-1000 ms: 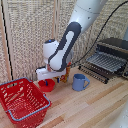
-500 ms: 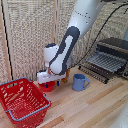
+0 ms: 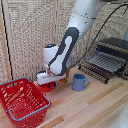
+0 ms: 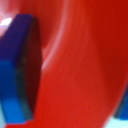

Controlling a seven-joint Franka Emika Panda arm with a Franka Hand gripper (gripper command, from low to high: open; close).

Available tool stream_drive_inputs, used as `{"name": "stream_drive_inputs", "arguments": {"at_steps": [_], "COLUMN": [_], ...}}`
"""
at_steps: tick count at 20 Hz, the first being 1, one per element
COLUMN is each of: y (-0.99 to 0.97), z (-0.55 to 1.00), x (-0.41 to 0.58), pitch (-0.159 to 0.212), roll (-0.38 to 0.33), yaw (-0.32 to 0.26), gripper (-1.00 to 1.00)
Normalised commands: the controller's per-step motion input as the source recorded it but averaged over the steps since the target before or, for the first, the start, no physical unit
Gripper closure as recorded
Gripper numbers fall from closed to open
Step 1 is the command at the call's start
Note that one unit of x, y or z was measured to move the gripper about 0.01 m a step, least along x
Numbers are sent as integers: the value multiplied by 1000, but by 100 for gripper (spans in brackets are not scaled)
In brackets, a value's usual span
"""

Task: Extend the gripper towards the oven tray handle. Grasp the handle and carefully pull the tray out of the oven. Move the gripper above the red bowl. Grab the red bowl gently. Lift the bowl and place it onto the oven tray.

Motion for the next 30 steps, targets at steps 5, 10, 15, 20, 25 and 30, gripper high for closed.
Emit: {"name": "stream_drive_inputs", "arguments": {"at_steps": [5, 10, 15, 20, 25, 30], "y": [14, 0, -14, -121, -199, -403], "z": [119, 391, 741, 859, 885, 827], "x": [0, 0, 0, 99, 178, 315], "pitch": [-2, 17, 13, 39, 35, 65], "roll": [13, 55, 55, 74, 41, 71], "yaw": [-101, -159, -230, -200, -207, -140], "gripper": [100, 100, 100, 100, 100, 100]}}
